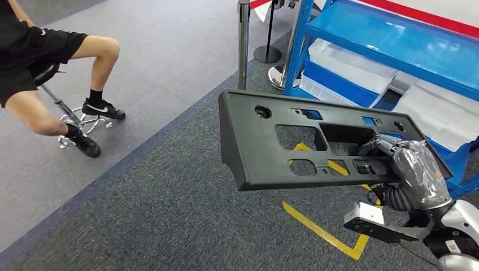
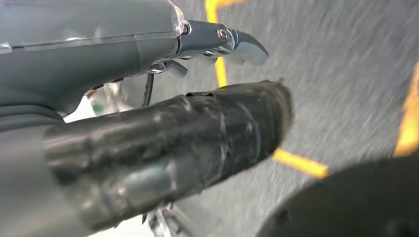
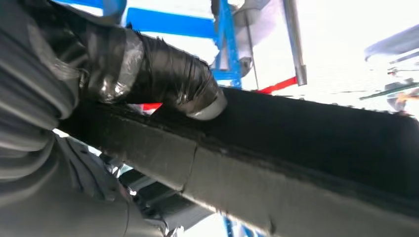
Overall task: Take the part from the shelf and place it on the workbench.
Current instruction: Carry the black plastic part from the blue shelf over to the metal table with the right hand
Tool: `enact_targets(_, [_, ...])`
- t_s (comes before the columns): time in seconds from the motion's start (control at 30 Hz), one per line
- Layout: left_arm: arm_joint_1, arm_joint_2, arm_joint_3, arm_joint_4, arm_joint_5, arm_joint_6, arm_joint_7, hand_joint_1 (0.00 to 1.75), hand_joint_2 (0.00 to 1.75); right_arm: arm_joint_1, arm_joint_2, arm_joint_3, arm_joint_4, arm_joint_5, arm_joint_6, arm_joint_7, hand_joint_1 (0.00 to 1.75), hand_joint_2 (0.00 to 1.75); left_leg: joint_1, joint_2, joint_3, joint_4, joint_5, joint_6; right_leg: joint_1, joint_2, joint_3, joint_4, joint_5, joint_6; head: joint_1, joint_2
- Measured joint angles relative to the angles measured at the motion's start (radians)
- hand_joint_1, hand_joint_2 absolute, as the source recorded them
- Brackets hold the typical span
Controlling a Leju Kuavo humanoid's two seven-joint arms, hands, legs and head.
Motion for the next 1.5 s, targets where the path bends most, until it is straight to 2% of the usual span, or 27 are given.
enact_targets(0.07, [0.003, -0.001, 0.0, 0.0, 0.007, 0.008, -0.025, 0.0, 0.0, 0.0, -0.001, -0.001, -0.002, -0.002, 0.0, 0.0, 1.75, 1.75, 0.01, 0.043, -0.031, 0.122, -0.086, -0.015, 0.001, -0.026, -0.018, 0.0, 0.013, -0.003, -0.003, 0.0])
enact_targets(0.1, [0.003, -0.001, 0.0, 0.0, 0.009, 0.011, -0.038, 0.0, 0.0, 0.001, -0.001, -0.001, -0.002, -0.004, 0.0, 0.0, 1.75, 1.75, 0.016, 0.051, -0.039, 0.178, -0.095, -0.022, 0.001, -0.04, -0.027, 0.002, 0.02, 0.001, -0.003, 0.0])
enact_targets(0.17, [0.003, 0.0, 0.0, 0.0, 0.011, 0.014, -0.054, 0.0, 0.0, 0.004, -0.002, -0.001, -0.002, -0.008, 0.0, 0.0, 1.75, 1.75, 0.026, 0.059, -0.021, 0.218, -0.048, -0.034, -0.002, -0.069, -0.048, 0.01, 0.03, 0.009, -0.003, 0.0])
enact_targets(0.23, [0.004, 0.0, 0.0, 0.0, 0.014, 0.018, -0.068, 0.0, 0.0, 0.003, -0.002, -0.003, -0.002, -0.01, 0.005, 0.0, 1.75, 1.75, 0.032, 0.087, 0.06, 0.133, -0.006, -0.041, -0.004, -0.095, -0.063, 0.023, 0.035, 0.017, -0.003, 0.0])
enact_targets(0.3, [0.001, -0.008, 0.003, 0.0, 0.035, 0.031, -0.116, 0.0, 0.0, -0.035, 0.006, 0.008, 0.005, 0.007, 0.044, 0.0, 1.75, 1.75, 0.024, 0.127, 0.149, 0.002, -0.033, -0.034, -0.002, -0.117, -0.071, 0.036, 0.038, 0.029, -0.002, 0.0])
enact_targets(0.33, [-0.007, -0.017, 0.01, 0.0, 0.056, 0.038, -0.154, 0.0, 0.0, -0.086, 0.024, 0.031, 0.018, 0.026, 0.083, 0.005, 1.75, 1.75, 0.018, 0.137, 0.17, -0.042, -0.055, -0.027, 0.0, -0.125, -0.076, 0.04, 0.042, 0.036, -0.001, 0.0])
enact_targets(0.4, [-0.04, -0.039, 0.033, -0.005, 0.098, 0.037, -0.19, 0.0, 0.0, -0.231, 0.087, 0.12, 0.063, 0.061, 0.155, 0.043, 1.75, 1.75, 0.015, 0.124, 0.171, -0.074, -0.064, -0.003, 0.001, -0.136, -0.088, 0.043, 0.052, 0.051, 0.0, 0.0])
enact_targets(0.47, [-0.07, -0.046, 0.059, -0.05, 0.126, 0.018, -0.124, 0.0, 0.0, -0.35, 0.146, 0.233, 0.112, 0.06, 0.175, 0.097, 1.75, 1.75, 0.017, 0.103, 0.163, -0.082, -0.051, 0.018, -0.003, -0.101, -0.105, 0.072, 0.031, 0.058, 0.001, 0.0])
enact_targets(0.53, [-0.07, -0.045, 0.08, -0.144, 0.149, 0.001, -0.028, 0.0, 0.0, -0.425, 0.175, 0.325, 0.145, 0.04, 0.172, 0.124, 1.75, 1.75, 0.016, 0.077, 0.156, -0.084, -0.039, 0.032, -0.004, -0.039, -0.144, 0.176, -0.035, 0.058, 0.002, 0.0])
enact_targets(0.6, [-0.052, -0.036, 0.1, -0.234, 0.182, -0.023, 0.03, 0.0, 0.0, -0.481, 0.199, 0.392, 0.173, 0.023, 0.178, 0.124, 1.75, 1.75, 0.011, 0.05, 0.149, -0.08, -0.033, 0.037, -0.002, -0.01, -0.192, 0.296, -0.083, 0.055, 0.002, 0.0])
enact_targets(0.63, [-0.042, -0.029, 0.111, -0.27, 0.202, -0.037, 0.044, 0.0, 0.0, -0.51, 0.216, 0.42, 0.187, 0.017, 0.185, 0.121, 1.75, 1.75, 0.008, 0.037, 0.147, -0.076, -0.032, 0.037, -0.001, -0.006, -0.201, 0.318, -0.08, 0.053, 0.002, 0.0])
enact_targets(0.67, [-0.032, -0.021, 0.122, -0.3, 0.219, -0.05, 0.052, 0.0, 0.0, -0.537, 0.235, 0.447, 0.201, 0.013, 0.191, 0.118, 1.75, 1.75, 0.006, 0.024, 0.145, -0.072, -0.032, 0.037, 0.0, -0.003, -0.193, 0.301, -0.056, 0.049, 0.002, 0.0])
enact_targets(0.7, [-0.024, -0.012, 0.133, -0.327, 0.234, -0.059, 0.056, 0.0, 0.0, -0.564, 0.253, 0.471, 0.214, 0.01, 0.197, 0.117, 1.75, 1.75, 0.005, 0.01, 0.144, -0.067, -0.033, 0.036, 0.0, 0.005, -0.17, 0.251, -0.018, 0.044, 0.002, 0.0])
enact_targets(0.77, [-0.012, -0.001, 0.151, -0.364, 0.254, -0.069, 0.055, 0.0, 0.0, -0.61, 0.283, 0.509, 0.236, 0.006, 0.2, 0.116, 1.75, 1.75, 0.005, -0.017, 0.137, -0.059, -0.033, 0.032, -0.001, 0.054, -0.123, 0.141, 0.04, 0.032, 0.0, 0.0])
enact_targets(0.83, [-0.004, 0.008, 0.168, -0.385, 0.27, -0.074, 0.048, 0.0, 0.0, -0.646, 0.306, 0.54, 0.257, 0.005, 0.202, 0.115, 1.75, 1.75, 0.012, -0.045, 0.122, -0.056, -0.026, 0.021, 0.0, 0.087, -0.109, 0.096, 0.052, 0.026, 0.0, 0.0])
enact_targets(0.9, [0.009, 0.014, 0.18, -0.395, 0.279, -0.077, 0.042, 0.0, 0.0, -0.673, 0.328, 0.564, 0.272, 0.004, 0.203, 0.116, 1.75, 1.75, 0.018, -0.071, 0.11, -0.06, -0.017, 0.006, 0.002, 0.068, -0.102, 0.074, 0.052, 0.021, 0.001, 0.0])
enact_targets(0.93, [0.017, 0.015, 0.183, -0.398, 0.281, -0.078, 0.041, 0.0, 0.0, -0.684, 0.34, 0.573, 0.277, 0.004, 0.203, 0.115, 1.75, 1.75, 0.017, -0.066, 0.105, -0.058, -0.018, 0.0, 0.0, 0.054, -0.094, 0.057, 0.052, 0.017, 0.0, 0.0])
enact_targets(1.0, [0.026, 0.018, 0.187, -0.403, 0.282, -0.08, 0.039, 0.0, 0.0, -0.703, 0.359, 0.586, 0.285, 0.004, 0.204, 0.115, 1.75, 1.75, 0.013, -0.015, 0.075, -0.008, -0.047, -0.011, -0.006, 0.024, -0.075, 0.022, 0.054, 0.008, -0.002, 0.0])
enact_targets(1.07, [0.026, 0.018, 0.19, -0.41, 0.283, -0.081, 0.037, 0.0, 0.0, -0.713, 0.369, 0.595, 0.294, 0.004, 0.205, 0.115, 1.75, 1.75, 0.019, 0.04, 0.015, 0.109, -0.099, -0.022, -0.003, -0.005, -0.069, 0.015, 0.055, 0.004, -0.004, 0.0])
enact_targets(1.13, [0.026, 0.019, 0.194, -0.412, 0.284, -0.08, 0.037, 0.0, 0.0, -0.715, 0.377, 0.604, 0.303, 0.004, 0.207, 0.115, 1.75, 1.75, 0.026, 0.054, -0.031, 0.193, -0.115, -0.032, -0.002, -0.034, -0.069, 0.018, 0.052, 0.005, -0.004, 0.0])
enact_targets(1.17, [0.028, 0.019, 0.196, -0.412, 0.286, -0.08, 0.036, 0.0, 0.0, -0.716, 0.381, 0.608, 0.306, 0.004, 0.208, 0.115, 1.75, 1.75, 0.03, 0.057, -0.029, 0.186, -0.099, -0.036, -0.003, -0.047, -0.068, 0.02, 0.05, 0.007, -0.004, 0.0])
enact_targets(1.23, [0.03, 0.022, 0.199, -0.412, 0.298, -0.08, 0.032, 0.0, 0.0, -0.722, 0.389, 0.615, 0.313, 0.005, 0.209, 0.114, 1.75, 1.75, 0.034, 0.083, 0.028, 0.069, -0.035, -0.042, -0.006, -0.071, -0.066, 0.028, 0.042, 0.017, -0.005, 0.0])
enact_targets(1.3, [0.026, 0.023, 0.206, -0.412, 0.314, -0.081, 0.023, 0.0, 0.0, -0.733, 0.399, 0.621, 0.32, 0.008, 0.209, 0.111, 1.75, 1.75, 0.029, 0.114, 0.081, -0.038, 0.0, -0.037, -0.001, -0.09, -0.067, 0.04, 0.033, 0.03, -0.004, 0.0])
enact_targets(1.33, [0.025, 0.022, 0.212, -0.411, 0.321, -0.083, 0.018, 0.0, 0.0, -0.74, 0.404, 0.623, 0.323, 0.01, 0.21, 0.109, 1.75, 1.75, 0.025, 0.12, 0.088, -0.056, 0.0, -0.03, 0.003, -0.099, -0.068, 0.043, 0.03, 0.035, -0.004, 0.0])
enact_targets(1.4, [0.026, 0.022, 0.223, -0.405, 0.334, -0.087, 0.004, 0.0, 0.0, -0.749, 0.418, 0.63, 0.331, 0.015, 0.211, 0.105, 1.75, 1.75, 0.021, 0.099, 0.083, -0.057, 0.002, -0.012, 0.005, -0.116, -0.066, 0.041, 0.029, 0.043, -0.003, 0.0])
enact_targets(1.43, [0.027, 0.023, 0.228, -0.399, 0.34, -0.09, -0.003, 0.0, 0.0, -0.753, 0.425, 0.634, 0.335, 0.018, 0.212, 0.104, 1.75, 1.75, 0.021, 0.089, 0.082, -0.059, 0.005, -0.006, 0.002, -0.113, -0.065, 0.043, 0.025, 0.048, -0.003, 0.0])
enact_targets(1.5, [0.027, 0.024, 0.24, -0.387, 0.347, -0.096, -0.017, 0.0, 0.0, -0.76, 0.437, 0.64, 0.344, 0.022, 0.212, 0.101, 1.75, 1.75, 0.023, 0.069, 0.082, -0.063, 0.01, 0.008, -0.004, -0.071, -0.082, 0.086, -0.011, 0.053, -0.003, 0.0])
